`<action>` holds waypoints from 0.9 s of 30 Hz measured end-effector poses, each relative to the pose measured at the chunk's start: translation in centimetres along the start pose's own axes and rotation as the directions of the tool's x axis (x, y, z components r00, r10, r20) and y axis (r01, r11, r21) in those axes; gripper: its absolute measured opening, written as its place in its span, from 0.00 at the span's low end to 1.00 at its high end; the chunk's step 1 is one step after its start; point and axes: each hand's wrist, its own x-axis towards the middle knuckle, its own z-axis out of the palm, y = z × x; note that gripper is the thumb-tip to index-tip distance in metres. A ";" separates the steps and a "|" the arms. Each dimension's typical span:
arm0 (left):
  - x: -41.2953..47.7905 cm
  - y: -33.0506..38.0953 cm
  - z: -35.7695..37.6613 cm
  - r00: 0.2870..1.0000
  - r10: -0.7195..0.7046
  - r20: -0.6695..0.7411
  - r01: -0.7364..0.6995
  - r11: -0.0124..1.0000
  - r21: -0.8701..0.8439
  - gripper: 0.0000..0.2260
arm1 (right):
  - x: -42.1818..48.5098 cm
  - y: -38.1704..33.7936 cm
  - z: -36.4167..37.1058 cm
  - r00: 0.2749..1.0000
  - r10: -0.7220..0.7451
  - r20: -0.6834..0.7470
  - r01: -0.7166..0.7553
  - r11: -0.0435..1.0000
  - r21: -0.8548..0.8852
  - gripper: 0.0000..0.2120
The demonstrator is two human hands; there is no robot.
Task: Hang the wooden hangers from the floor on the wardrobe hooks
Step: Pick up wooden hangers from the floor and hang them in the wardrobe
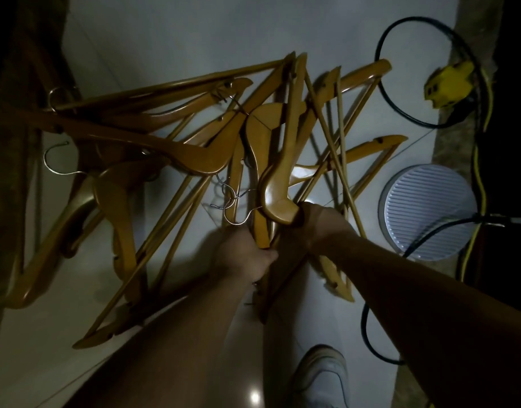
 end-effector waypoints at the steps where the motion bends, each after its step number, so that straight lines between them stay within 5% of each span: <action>1: -0.1 0.1 0.2 1.000 -0.003 -0.021 0.004 1.000 0.028 0.14 | -0.1 -0.1 0.1 1.000 -0.003 -0.001 0.003 1.000 0.003 0.12; 11: -1.7 1.1 -0.4 0.987 -0.137 -0.087 0.128 0.986 -0.104 0.23 | -4.2 0.6 -0.2 0.999 -0.028 -0.028 0.029 0.999 0.027 0.11; 16: -5.1 1.8 -2.2 0.986 -0.097 -0.132 0.086 0.993 -0.083 0.20 | -8.4 0.8 -1.3 0.999 -0.013 -0.047 0.022 0.982 0.188 0.06; 27: -16.8 10.4 -12.1 0.993 0.100 0.064 -0.069 0.927 -0.370 0.20 | -20.3 -5.4 -11.0 0.999 0.003 -0.049 0.020 0.886 0.463 0.04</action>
